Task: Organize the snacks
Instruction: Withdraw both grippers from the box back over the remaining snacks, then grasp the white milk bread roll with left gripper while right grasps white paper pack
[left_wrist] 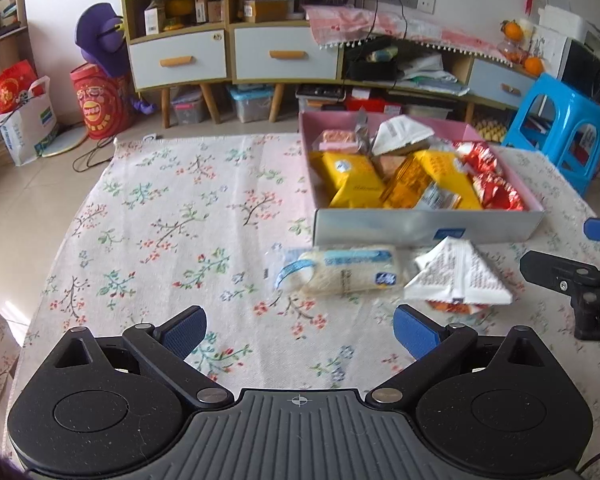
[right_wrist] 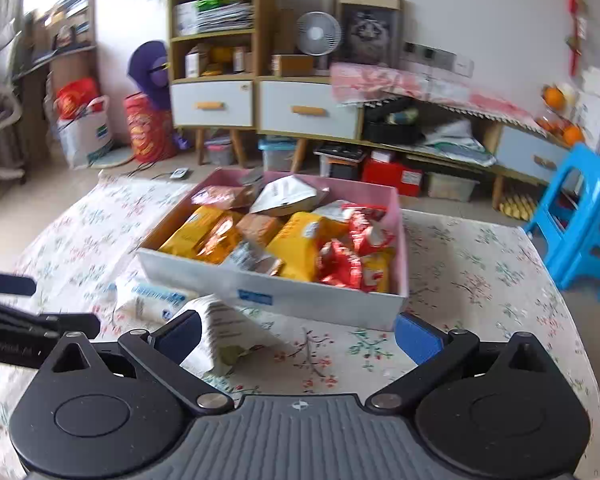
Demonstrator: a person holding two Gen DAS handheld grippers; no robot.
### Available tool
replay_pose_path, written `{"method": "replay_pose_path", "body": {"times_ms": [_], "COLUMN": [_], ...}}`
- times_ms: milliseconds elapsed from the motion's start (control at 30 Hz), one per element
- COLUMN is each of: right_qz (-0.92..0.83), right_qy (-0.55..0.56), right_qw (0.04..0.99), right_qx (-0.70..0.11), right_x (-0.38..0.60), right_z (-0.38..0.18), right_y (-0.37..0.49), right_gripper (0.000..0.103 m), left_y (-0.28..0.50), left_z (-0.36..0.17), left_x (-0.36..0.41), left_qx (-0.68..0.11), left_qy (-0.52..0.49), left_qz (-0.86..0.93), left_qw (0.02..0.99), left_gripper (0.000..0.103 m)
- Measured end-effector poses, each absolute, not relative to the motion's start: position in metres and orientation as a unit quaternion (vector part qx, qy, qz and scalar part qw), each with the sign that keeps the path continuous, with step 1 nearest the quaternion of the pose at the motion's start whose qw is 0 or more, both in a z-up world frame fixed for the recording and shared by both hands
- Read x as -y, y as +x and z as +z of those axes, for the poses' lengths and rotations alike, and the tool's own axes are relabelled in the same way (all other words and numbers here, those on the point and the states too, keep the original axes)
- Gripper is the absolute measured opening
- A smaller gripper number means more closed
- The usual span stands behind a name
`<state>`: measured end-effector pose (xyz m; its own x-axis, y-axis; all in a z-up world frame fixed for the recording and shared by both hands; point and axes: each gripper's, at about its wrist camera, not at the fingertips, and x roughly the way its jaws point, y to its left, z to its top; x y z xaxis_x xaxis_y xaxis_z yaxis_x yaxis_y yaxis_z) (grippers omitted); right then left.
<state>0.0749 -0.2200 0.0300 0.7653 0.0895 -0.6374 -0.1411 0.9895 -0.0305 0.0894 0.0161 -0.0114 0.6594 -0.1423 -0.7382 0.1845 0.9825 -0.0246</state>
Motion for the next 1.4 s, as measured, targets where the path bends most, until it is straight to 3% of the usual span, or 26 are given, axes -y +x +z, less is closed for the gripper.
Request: {"method": "replay_pose_path", "body": {"times_ms": [433,800,1100,1400], "right_qz": [0.105,0.084,0.090,0.103], "right_qy": [-0.049,-0.003,0.035,0.006], "right_qw": [0.925,0.919,0.909,0.904], "right_qx": [-0.363,-0.386,-0.406,-0.415], "right_x": [0.188,0.191,0.203,0.218], "right_z": [0.010,-0.010,-0.010,0.001], "right_y": [0.090,0.118,0.122,0.115], "right_gripper": [0.094,0.093,0.092,0.091], "left_y": [0.099,0.121,0.150,0.139], "left_z": [-0.031,-0.032,-0.048,-0.047], "left_x": [-0.024,-0.011,-0.001,-0.011], "left_qx": [-0.423,-0.322,-0.351,-0.401], "left_qy": [0.047,0.120,0.113,0.106], "left_qz": [-0.086,-0.236,-0.298,-0.347], "left_qw": [0.901,0.909,0.880,0.842], "left_gripper": [0.101,0.101,0.101,0.099]}}
